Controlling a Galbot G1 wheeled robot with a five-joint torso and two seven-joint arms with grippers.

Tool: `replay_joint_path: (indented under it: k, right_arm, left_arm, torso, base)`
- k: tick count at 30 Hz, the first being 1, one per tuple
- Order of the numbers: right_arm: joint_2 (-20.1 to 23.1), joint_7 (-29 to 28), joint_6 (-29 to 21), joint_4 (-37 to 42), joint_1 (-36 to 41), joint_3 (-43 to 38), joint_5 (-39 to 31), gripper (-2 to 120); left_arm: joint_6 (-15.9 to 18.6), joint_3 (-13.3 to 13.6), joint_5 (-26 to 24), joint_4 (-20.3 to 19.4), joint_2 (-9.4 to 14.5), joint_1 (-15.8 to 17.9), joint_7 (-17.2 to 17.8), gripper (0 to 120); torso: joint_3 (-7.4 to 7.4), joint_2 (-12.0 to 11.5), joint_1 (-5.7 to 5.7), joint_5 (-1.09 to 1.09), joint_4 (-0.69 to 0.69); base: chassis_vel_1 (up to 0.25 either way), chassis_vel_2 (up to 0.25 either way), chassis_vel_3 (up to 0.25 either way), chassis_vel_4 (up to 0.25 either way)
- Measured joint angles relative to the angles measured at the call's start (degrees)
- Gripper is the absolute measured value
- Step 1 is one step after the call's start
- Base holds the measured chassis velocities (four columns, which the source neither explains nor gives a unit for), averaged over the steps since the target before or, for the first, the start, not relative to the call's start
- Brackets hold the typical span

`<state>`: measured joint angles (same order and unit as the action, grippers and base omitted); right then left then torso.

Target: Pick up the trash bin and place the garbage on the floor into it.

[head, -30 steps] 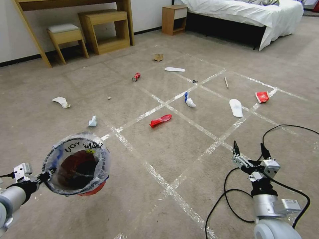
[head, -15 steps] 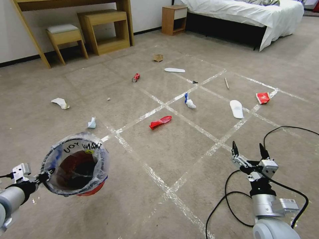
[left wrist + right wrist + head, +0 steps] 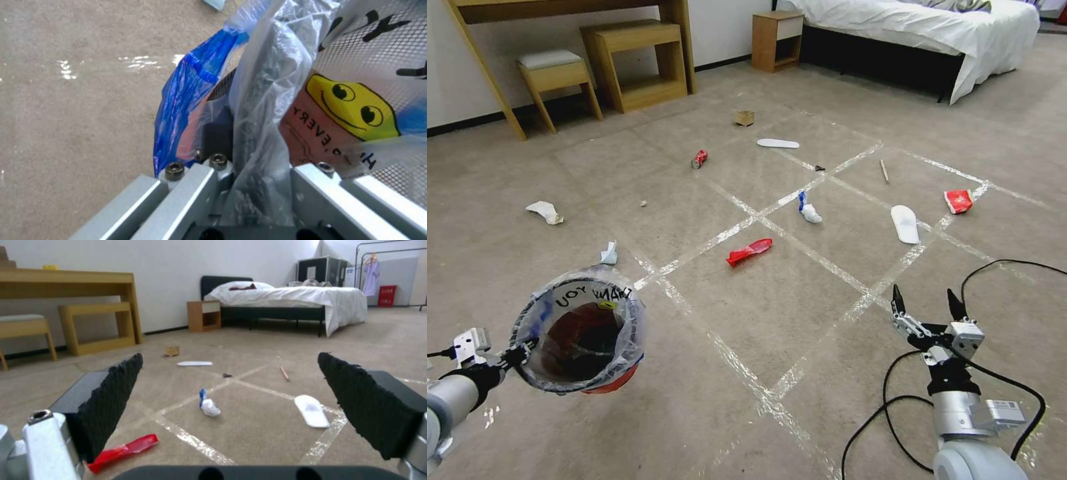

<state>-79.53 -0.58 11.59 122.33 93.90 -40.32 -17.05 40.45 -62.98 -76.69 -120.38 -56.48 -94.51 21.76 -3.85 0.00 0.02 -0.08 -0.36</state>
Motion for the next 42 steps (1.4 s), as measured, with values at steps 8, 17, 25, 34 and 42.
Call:
replay_joint_path:
  k: [8, 17, 25, 34, 42]
  right_arm:
    - [-0.02, -0.01, 0.07, -0.14, -0.01, -0.05, 0.15, 100]
    - [-0.16, 0.00, 0.10, -0.37, -0.05, -0.06, 0.77, 100]
    - [-0.16, 0.02, 0.11, -0.59, -0.27, -0.06, 0.89, 100]
    - [-0.14, 0.02, 0.11, -0.64, -0.26, -0.07, 0.91, 100]
    - [0.07, 0.03, -0.11, -0.77, -0.57, 0.05, 0.82, 100]
  left_arm:
    - [-0.04, 0.18, 0.16, 0.09, -0.04, 0.10, -0.10, 0]
    - [-0.07, 0.16, 0.15, 0.15, 0.06, 0.19, -0.13, 0]
    - [-0.10, 0.22, 0.15, 0.26, 0.08, 0.29, -0.19, 0]
    - [-0.14, 0.25, 0.04, 0.49, 0.16, 0.84, -0.19, 0]
    - [-0.23, 0.62, 0.17, 0.50, 0.06, 0.84, -0.19, 0]
  torso:
    - [0.00, 0.00, 0.00, 0.00, 0.00]
    - [0.00, 0.00, 0.00, 0.00, 0.00]
    - [0.00, 0.00, 0.00, 0.00, 0.00]
    - [0.00, 0.00, 0.00, 0.00, 0.00]
    - [0.00, 0.00, 0.00, 0.00, 0.00]
  base:
    - [-0.062, 0.037, 0.061, -0.031]
    - [-0.058, 0.065, 0.066, -0.070]
    - [-0.072, 0.077, 0.077, -0.070]
    - [-0.087, 0.091, 0.083, -0.082]
    - [-0.096, 0.084, 0.090, -0.083]
